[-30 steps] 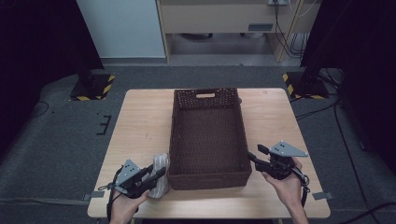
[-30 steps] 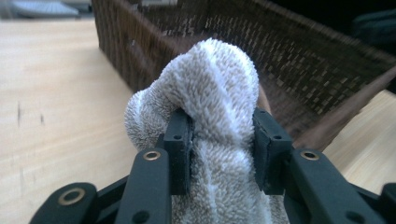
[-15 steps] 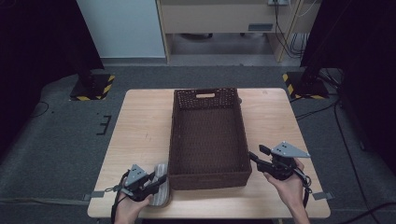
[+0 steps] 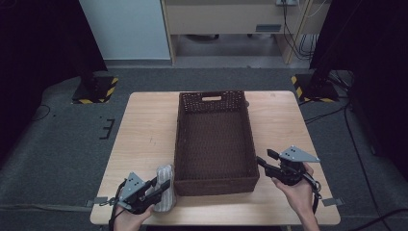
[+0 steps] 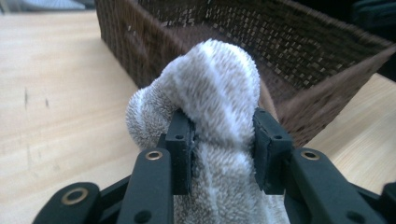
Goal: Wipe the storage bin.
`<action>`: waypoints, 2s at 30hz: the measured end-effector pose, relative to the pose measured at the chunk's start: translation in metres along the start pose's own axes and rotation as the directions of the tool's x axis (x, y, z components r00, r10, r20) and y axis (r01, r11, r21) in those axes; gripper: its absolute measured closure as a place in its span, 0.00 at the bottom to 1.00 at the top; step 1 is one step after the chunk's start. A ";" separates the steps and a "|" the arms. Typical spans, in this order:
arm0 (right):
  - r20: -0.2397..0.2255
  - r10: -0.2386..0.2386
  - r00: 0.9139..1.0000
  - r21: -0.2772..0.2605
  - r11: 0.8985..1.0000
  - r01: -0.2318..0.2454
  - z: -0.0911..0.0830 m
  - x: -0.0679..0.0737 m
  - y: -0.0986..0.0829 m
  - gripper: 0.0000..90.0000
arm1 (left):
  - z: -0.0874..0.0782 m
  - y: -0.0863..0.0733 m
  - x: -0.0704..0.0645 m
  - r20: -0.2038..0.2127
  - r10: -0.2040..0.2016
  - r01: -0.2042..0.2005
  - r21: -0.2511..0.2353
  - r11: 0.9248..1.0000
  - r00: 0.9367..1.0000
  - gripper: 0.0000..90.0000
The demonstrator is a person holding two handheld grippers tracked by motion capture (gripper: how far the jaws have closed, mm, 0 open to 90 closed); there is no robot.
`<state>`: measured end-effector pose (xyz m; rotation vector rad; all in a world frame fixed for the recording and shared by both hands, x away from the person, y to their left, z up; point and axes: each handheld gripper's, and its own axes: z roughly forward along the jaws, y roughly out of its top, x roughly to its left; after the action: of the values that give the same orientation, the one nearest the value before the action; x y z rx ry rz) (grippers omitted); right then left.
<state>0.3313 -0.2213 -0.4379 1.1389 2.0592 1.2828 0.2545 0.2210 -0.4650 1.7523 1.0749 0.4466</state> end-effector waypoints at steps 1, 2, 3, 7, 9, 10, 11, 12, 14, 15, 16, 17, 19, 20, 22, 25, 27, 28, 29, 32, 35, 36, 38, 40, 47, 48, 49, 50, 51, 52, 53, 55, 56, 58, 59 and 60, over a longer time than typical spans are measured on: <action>0.001 -0.001 1.000 -0.001 1.000 0.001 0.000 0.000 0.000 0.55 | 0.002 -0.002 0.000 -0.005 -0.003 0.003 0.012 1.000 1.000 0.70; 0.002 0.000 1.000 -0.002 1.000 0.000 0.000 0.000 0.000 0.55 | 0.004 -0.004 0.001 -0.014 0.002 -0.002 0.029 1.000 1.000 0.70; 0.000 0.002 1.000 0.000 1.000 -0.002 0.000 0.000 0.000 0.55 | 0.007 -0.007 0.001 -0.016 0.006 -0.005 0.053 0.999 1.000 0.70; 0.001 -0.002 1.000 -0.002 1.000 0.002 0.000 0.001 0.000 0.55 | 0.019 -0.017 0.002 -0.021 0.010 -0.008 0.103 0.995 1.000 0.70; -0.001 -0.006 1.000 -0.004 1.000 0.006 0.001 0.001 0.000 0.55 | 0.022 -0.019 0.004 -0.025 0.010 -0.007 0.110 0.994 1.000 0.69; -0.002 -0.009 1.000 -0.006 1.000 0.009 0.001 0.001 0.001 0.56 | 0.024 -0.020 0.005 -0.031 0.010 -0.007 0.117 0.993 0.999 0.69; -0.003 -0.006 1.000 -0.005 1.000 0.006 0.001 0.002 0.001 0.56 | 0.027 -0.021 0.006 -0.036 0.011 -0.006 0.125 0.992 0.999 0.69; -0.007 -0.006 1.000 -0.002 1.000 0.006 0.001 0.002 0.001 0.55 | 0.029 -0.024 0.008 -0.037 0.012 -0.007 0.138 0.990 0.999 0.69; -0.008 -0.004 1.000 -0.003 1.000 0.004 0.002 0.003 0.001 0.55 | 0.035 -0.027 0.010 -0.043 0.015 -0.008 0.161 0.987 0.999 0.69; -0.007 -0.005 1.000 -0.003 1.000 0.005 0.002 0.003 0.001 0.55 | 0.036 -0.027 0.011 -0.044 0.014 -0.007 0.163 0.987 0.999 0.69; -0.008 -0.006 1.000 -0.003 1.000 0.006 0.002 0.004 0.001 0.55 | 0.038 -0.027 0.012 -0.047 0.012 -0.004 0.167 0.986 0.999 0.69; -0.008 -0.006 1.000 -0.003 1.000 0.006 0.002 0.004 0.002 0.55 | 0.038 -0.026 0.013 -0.047 0.009 -0.001 0.167 0.986 0.999 0.69; -0.007 -0.008 1.000 -0.003 1.000 0.008 0.002 0.003 0.002 0.55 | 0.036 -0.023 0.015 -0.048 0.001 0.007 0.156 0.988 0.999 0.69; -0.004 -0.006 1.000 -0.004 1.000 0.006 0.002 0.003 0.002 0.55 | 0.033 -0.021 0.016 -0.051 -0.007 0.014 0.146 0.989 0.999 0.69; -0.003 -0.004 1.000 -0.009 1.000 0.004 0.001 0.002 0.002 0.55 | 0.025 -0.013 0.022 -0.069 -0.016 0.022 0.100 0.995 0.997 0.69; 0.005 0.009 1.000 -0.013 1.000 -0.009 -0.001 -0.001 0.003 0.54 | 0.013 -0.002 0.033 -0.101 -0.027 0.032 0.050 0.998 0.995 0.69; 0.012 0.004 1.000 -0.020 1.000 -0.004 -0.002 -0.003 0.003 0.54 | 0.008 0.005 0.043 -0.128 -0.041 0.047 0.040 0.998 0.991 0.69; 0.013 0.013 1.000 -0.019 1.000 -0.013 -0.002 -0.003 0.003 0.54 | 0.006 0.008 0.049 -0.144 -0.044 0.050 0.033 0.998 0.989 0.69; 0.016 0.015 1.000 -0.023 1.000 -0.015 -0.003 -0.004 0.004 0.54 | 0.004 0.011 0.056 -0.164 -0.053 0.058 0.028 0.998 0.985 0.69; 0.019 0.016 1.000 -0.028 0.999 -0.015 -0.003 -0.006 0.004 0.54 | -0.001 0.019 0.071 -0.204 -0.064 0.070 0.023 0.997 0.977 0.69; 0.023 0.020 1.000 -0.027 0.999 -0.019 -0.003 -0.007 0.004 0.53 | -0.004 0.023 0.088 -0.236 -0.085 0.094 0.030 0.995 0.968 0.69; 0.023 0.019 1.000 -0.026 0.999 -0.018 -0.003 -0.008 0.004 0.53 | -0.004 0.025 0.092 -0.234 -0.097 0.109 0.039 0.993 0.967 0.69; 0.029 0.024 0.999 -0.029 0.999 -0.023 -0.004 -0.009 0.003 0.53 | -0.004 0.027 0.098 -0.249 -0.093 0.107 0.045 0.993 0.964 0.69; 0.032 0.029 0.999 -0.030 0.999 -0.028 -0.004 -0.010 0.003 0.53 | -0.003 0.027 0.103 -0.266 -0.104 0.122 0.051 0.991 0.958 0.69; 0.038 0.033 0.999 -0.032 0.999 -0.031 -0.006 -0.015 0.002 0.53 | 0.002 0.019 0.125 -0.359 -0.085 0.131 0.105 0.986 0.929 0.69; 0.040 0.030 0.999 -0.031 0.999 -0.029 -0.007 -0.016 0.002 0.53 | 0.002 0.017 0.128 -0.367 -0.089 0.138 0.110 0.984 0.926 0.69; 0.041 0.031 0.999 -0.032 0.999 -0.030 -0.007 -0.016 0.002 0.53 | 0.003 0.014 0.131 -0.370 -0.099 0.149 0.108 0.983 0.924 0.69; 0.043 0.033 0.999 -0.034 0.999 -0.031 -0.007 -0.017 0.002 0.53 | 0.002 0.012 0.133 -0.374 -0.096 0.151 0.120 0.981 0.923 0.68; 0.043 0.034 0.999 -0.032 0.999 -0.032 -0.007 -0.018 0.002 0.53 | 0.002 0.010 0.135 -0.378 -0.097 0.153 0.123 0.981 0.921 0.68; 0.044 0.039 0.998 -0.031 0.999 -0.038 -0.008 -0.018 0.001 0.52 | 0.002 0.009 0.136 -0.384 -0.098 0.156 0.123 0.980 0.918 0.68; 0.046 0.038 0.998 -0.032 0.999 -0.037 -0.008 -0.019 0.001 0.52 | 0.002 0.008 0.138 -0.387 -0.094 0.155 0.128 0.980 0.917 0.68; 0.048 0.039 0.998 -0.033 0.999 -0.038 -0.008 -0.019 0.001 0.52 | 0.005 0.006 0.138 -0.394 -0.083 0.149 0.138 0.979 0.915 0.67; 0.048 0.040 0.998 -0.034 0.999 -0.039 -0.008 -0.020 0.001 0.52 | 0.007 0.005 0.138 -0.394 -0.079 0.147 0.146 0.978 0.916 0.67; 0.049 0.039 0.998 -0.035 0.999 -0.037 -0.008 -0.020 0.002 0.52 | 0.013 0.002 0.138 -0.395 -0.065 0.140 0.165 0.976 0.916 0.66; 0.048 0.036 0.998 -0.035 0.999 -0.034 -0.009 -0.021 0.002 0.52 | 0.016 0.001 0.138 -0.397 -0.061 0.139 0.172 0.975 0.916 0.65; 0.049 0.042 0.998 -0.038 0.998 -0.040 -0.009 -0.021 0.002 0.52 | 0.018 0.000 0.138 -0.399 -0.060 0.140 0.174 0.975 0.915 0.64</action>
<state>0.3370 -0.2425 -0.4325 1.1907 1.9775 1.2932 0.3420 0.3244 -0.4967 1.8142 1.5326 0.6635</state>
